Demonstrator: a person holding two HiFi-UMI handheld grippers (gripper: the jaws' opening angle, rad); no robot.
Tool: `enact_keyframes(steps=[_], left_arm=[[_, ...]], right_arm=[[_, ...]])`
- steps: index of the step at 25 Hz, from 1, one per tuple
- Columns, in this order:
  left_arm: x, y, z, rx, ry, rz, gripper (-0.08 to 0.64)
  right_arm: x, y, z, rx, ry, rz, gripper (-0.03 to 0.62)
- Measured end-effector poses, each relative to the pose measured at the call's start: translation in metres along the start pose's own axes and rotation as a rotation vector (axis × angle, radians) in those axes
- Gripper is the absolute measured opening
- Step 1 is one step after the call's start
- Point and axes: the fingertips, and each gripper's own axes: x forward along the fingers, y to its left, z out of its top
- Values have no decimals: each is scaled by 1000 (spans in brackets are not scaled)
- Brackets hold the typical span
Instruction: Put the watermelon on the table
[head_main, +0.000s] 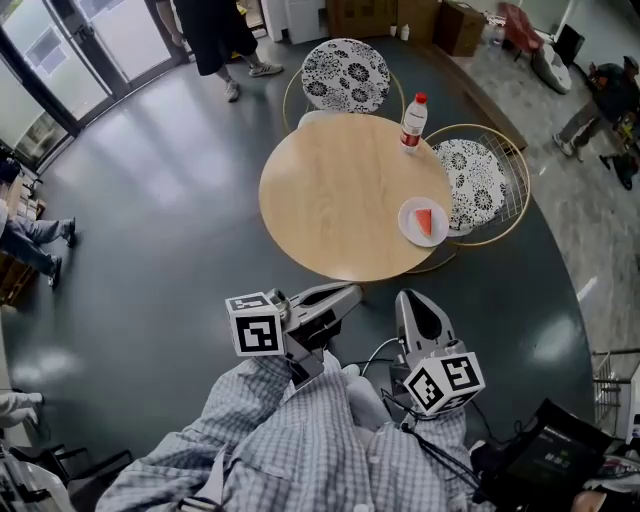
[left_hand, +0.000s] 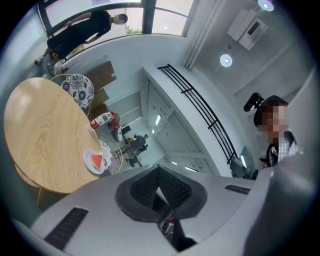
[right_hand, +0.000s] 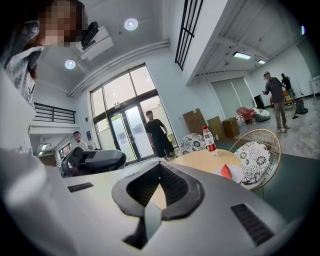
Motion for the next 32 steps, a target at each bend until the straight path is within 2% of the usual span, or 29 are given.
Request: enact_keyframes(steps=[6, 11, 18, 32], left_arm=[[8, -4, 25, 36, 15, -30, 7], [13, -13, 36, 61, 32, -80, 7], [18, -21, 44, 97, 37, -108, 6], [19, -20, 47, 89, 50, -113, 8]], right_arm=[[15, 2, 20, -6, -51, 5, 8], [20, 9, 38, -46, -109, 7, 8], [19, 19, 56, -72, -150, 30, 8], [29, 26, 60, -60, -142, 59, 8]])
